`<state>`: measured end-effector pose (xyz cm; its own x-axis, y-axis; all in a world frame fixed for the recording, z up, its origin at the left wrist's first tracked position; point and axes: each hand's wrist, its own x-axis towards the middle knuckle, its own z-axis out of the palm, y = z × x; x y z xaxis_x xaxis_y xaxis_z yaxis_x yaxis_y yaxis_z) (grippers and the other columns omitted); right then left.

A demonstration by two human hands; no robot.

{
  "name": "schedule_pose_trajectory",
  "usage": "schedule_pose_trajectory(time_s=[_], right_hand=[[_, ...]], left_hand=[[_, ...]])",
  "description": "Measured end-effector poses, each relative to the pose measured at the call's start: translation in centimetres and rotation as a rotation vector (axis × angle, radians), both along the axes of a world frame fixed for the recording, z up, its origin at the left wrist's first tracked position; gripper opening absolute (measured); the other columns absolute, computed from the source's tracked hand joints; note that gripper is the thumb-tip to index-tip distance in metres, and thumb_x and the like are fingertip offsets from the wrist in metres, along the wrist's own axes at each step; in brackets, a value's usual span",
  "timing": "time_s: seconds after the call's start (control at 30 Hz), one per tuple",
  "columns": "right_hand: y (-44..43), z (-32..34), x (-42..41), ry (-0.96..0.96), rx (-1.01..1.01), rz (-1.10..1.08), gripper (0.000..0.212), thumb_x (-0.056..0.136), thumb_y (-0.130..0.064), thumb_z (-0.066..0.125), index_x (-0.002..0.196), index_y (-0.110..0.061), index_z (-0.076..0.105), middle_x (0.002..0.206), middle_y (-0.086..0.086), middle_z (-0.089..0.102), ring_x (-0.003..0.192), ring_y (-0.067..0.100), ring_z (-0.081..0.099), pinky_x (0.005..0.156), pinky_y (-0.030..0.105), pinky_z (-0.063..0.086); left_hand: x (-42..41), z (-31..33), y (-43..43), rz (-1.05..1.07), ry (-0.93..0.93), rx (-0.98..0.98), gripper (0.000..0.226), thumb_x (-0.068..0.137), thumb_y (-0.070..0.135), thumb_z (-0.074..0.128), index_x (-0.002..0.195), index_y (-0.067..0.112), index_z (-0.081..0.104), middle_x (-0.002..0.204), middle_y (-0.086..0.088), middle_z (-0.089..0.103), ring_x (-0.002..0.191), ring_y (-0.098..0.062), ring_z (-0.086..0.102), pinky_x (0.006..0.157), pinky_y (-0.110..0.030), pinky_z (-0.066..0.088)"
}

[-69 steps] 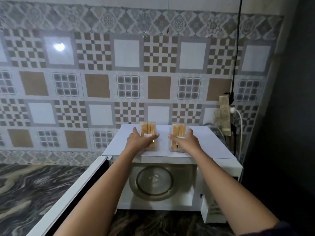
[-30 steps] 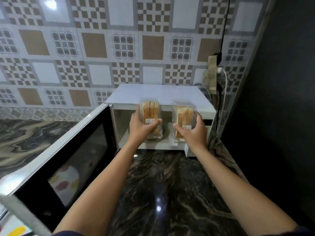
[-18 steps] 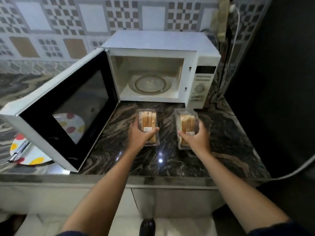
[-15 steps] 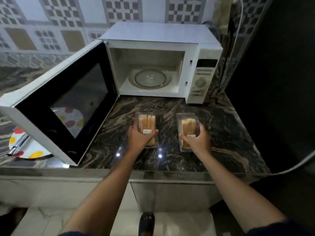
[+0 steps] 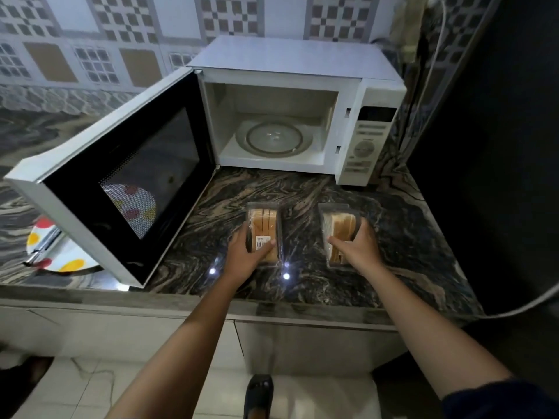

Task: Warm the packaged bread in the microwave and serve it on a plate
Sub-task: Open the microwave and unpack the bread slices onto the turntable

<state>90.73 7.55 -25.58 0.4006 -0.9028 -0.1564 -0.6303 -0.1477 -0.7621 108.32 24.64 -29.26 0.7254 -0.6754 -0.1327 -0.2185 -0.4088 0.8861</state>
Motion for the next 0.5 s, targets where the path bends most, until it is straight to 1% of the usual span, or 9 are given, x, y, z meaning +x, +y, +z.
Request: schedule_pose_trajectory(time_s=[0.07,0.1,0.17,0.23,0.3,0.33,0.37,0.43,0.5], right_hand=[[0.3,0.7,0.1,-0.019,-0.102,0.034,0.095,0.08,-0.034,0.071,0.149,-0.01,0.01,0.157,0.009,0.011,0.144,0.025,0.013,0.117,0.04,0.019],[0.6,1.0,0.2,-0.03,-0.189,0.06,0.092,0.082,-0.032,0.069,0.149,-0.008,0.011,0.157,0.01,0.01,0.145,0.025,0.011,0.118,0.039,0.017],[1.1,1.7,0.7,-0.064,-0.425,0.144,0.08,0.082,-0.026,0.069,0.145,-0.005,0.024,0.152,0.015,0.02,0.141,0.027,0.019,0.117,0.039,0.021],[1.9,2.2,1.4,-0.08,-0.608,0.286,0.06,0.081,-0.022,0.068,0.134,-0.005,0.043,0.14,0.014,0.038,0.131,0.026,0.036,0.111,0.038,0.031],[3.1,2.5,2.6,-0.067,-0.598,0.491,0.036,0.084,-0.019,0.063,0.118,-0.009,0.055,0.123,0.007,0.051,0.116,0.021,0.048,0.101,0.04,0.042],[3.9,2.8,3.2,-0.037,-0.54,0.626,0.026,0.085,-0.018,0.061,0.111,-0.011,0.058,0.115,0.004,0.054,0.11,0.018,0.051,0.097,0.04,0.045],[4.8,2.8,3.8,0.029,-0.486,0.772,0.021,0.086,-0.018,0.058,0.106,-0.012,0.06,0.11,0.003,0.056,0.106,0.017,0.051,0.093,0.04,0.047],[6.3,2.5,5.2,0.223,-0.431,1.017,0.021,0.087,-0.017,0.056,0.107,-0.012,0.061,0.108,0.003,0.056,0.105,0.017,0.049,0.09,0.039,0.047],[7.6,1.8,6.4,0.359,-0.412,1.086,0.023,0.086,-0.016,0.056,0.108,-0.011,0.061,0.109,0.006,0.054,0.105,0.021,0.051,0.088,0.04,0.049]], left_hand=[[-0.2,0.0,1.2,-0.057,-0.01,0.003,0.094,0.067,0.07,0.064,0.145,0.03,0.03,0.144,-0.002,0.04,0.13,-0.022,0.042,0.107,-0.046,0.04],[-0.3,0.1,1.8,-0.086,-0.028,0.003,0.09,0.072,0.062,0.065,0.146,0.028,0.027,0.145,-0.003,0.039,0.131,-0.021,0.041,0.107,-0.043,0.039],[-0.4,0.0,2.6,-0.127,-0.067,0.008,0.086,0.078,0.052,0.066,0.148,0.024,0.024,0.145,-0.003,0.038,0.132,-0.02,0.04,0.108,-0.036,0.037],[-0.6,-0.1,3.6,-0.15,-0.071,0.019,0.082,0.082,0.045,0.065,0.148,0.021,0.023,0.147,-0.001,0.037,0.134,-0.016,0.036,0.107,-0.027,0.032],[-0.6,0.0,4.3,-0.18,-0.036,0.001,0.084,0.08,0.048,0.066,0.148,0.02,0.024,0.149,0.0,0.037,0.135,-0.013,0.037,0.109,-0.027,0.032],[-0.6,0.1,4.7,-0.188,-0.016,0.0,0.084,0.079,0.048,0.067,0.148,0.02,0.026,0.149,-0.001,0.038,0.134,-0.013,0.038,0.111,-0.03,0.033],[-0.4,-0.1,5.0,-0.192,-0.01,-0.008,0.081,0.08,0.042,0.068,0.147,0.019,0.027,0.148,-0.001,0.039,0.133,-0.013,0.04,0.112,-0.033,0.034],[-0.4,-0.1,5.4,-0.186,0.011,-0.028,0.071,0.084,0.024,0.067,0.145,0.014,0.032,0.145,-0.003,0.042,0.131,-0.012,0.043,0.111,-0.031,0.035],[-0.4,-0.2,5.7,-0.157,0.074,-0.078,0.063,0.085,0.01,0.066,0.141,0.009,0.037,0.14,-0.005,0.048,0.127,-0.012,0.047,0.108,-0.024,0.037]])
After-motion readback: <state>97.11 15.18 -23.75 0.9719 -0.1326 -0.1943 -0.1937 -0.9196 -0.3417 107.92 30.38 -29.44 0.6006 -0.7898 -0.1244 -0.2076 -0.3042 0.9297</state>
